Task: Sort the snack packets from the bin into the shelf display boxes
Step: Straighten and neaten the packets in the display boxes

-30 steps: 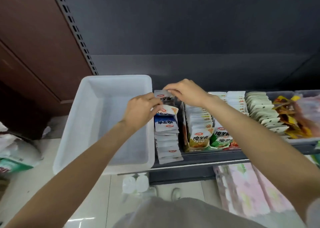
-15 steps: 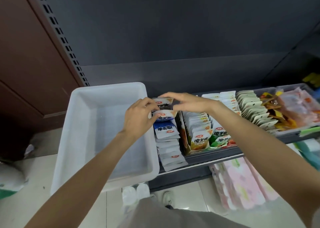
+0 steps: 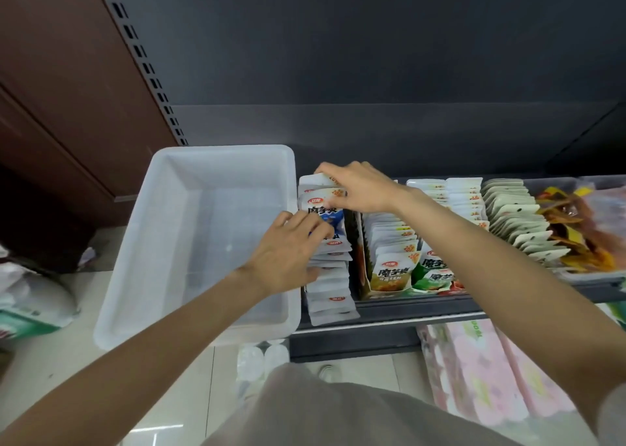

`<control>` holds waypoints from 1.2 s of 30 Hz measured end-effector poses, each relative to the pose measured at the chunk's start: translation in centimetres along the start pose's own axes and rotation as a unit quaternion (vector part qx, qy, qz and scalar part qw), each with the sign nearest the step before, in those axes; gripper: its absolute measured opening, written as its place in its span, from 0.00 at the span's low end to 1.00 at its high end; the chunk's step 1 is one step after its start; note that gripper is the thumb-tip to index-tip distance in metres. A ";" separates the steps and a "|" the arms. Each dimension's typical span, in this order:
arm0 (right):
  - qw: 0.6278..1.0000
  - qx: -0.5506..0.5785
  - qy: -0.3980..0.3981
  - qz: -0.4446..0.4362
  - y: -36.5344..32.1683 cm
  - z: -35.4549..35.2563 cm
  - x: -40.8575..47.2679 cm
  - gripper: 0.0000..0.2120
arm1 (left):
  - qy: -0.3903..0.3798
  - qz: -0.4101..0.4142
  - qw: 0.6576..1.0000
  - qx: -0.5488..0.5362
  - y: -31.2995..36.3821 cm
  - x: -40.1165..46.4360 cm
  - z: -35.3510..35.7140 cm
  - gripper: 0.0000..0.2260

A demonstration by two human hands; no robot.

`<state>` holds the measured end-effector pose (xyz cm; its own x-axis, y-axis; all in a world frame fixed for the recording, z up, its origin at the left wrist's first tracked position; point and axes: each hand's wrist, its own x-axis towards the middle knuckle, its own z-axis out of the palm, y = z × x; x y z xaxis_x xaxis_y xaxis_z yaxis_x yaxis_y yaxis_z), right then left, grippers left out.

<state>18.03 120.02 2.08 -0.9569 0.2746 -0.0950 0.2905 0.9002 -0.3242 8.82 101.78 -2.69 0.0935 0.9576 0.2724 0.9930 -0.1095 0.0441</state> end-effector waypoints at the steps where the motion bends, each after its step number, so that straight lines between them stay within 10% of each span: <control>1: 1.000 0.003 -0.003 -0.003 0.1 -0.1 0.0 0.19 | -0.010 -0.002 1.000 0.001 0.1 0.2 0.1 0.24; 12: 0.999 0.026 -0.009 -0.018 0.5 0.0 -0.5 0.15 | 0.082 -0.079 0.989 -0.092 -0.7 1.6 0.4 0.02; 17: 0.998 0.012 -0.049 -0.028 1.0 0.0 -0.8 0.07 | 0.178 -0.112 0.973 -0.093 -2.7 2.7 -0.1 0.05; 21: 0.996 0.039 -0.080 0.001 1.0 0.3 -0.8 0.12 | 0.109 -0.118 0.970 -0.185 -3.7 3.1 0.1 0.06; 27: 0.977 0.115 0.178 0.003 -2.4 -1.3 -7.1 0.14 | 0.073 -0.093 0.970 -0.212 -3.8 3.3 0.7 0.11; 36: 0.991 -0.103 -0.028 -0.087 -6.3 7.5 -11.7 0.43 | 0.092 -0.086 0.972 -0.200 -4.0 3.1 1.2 0.14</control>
<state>27.39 108.55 -1.82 -0.9896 0.0952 -0.1079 0.1102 0.9836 -0.1429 5.17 105.48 -3.19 -0.1234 0.9109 0.3937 0.8818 -0.0813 0.4645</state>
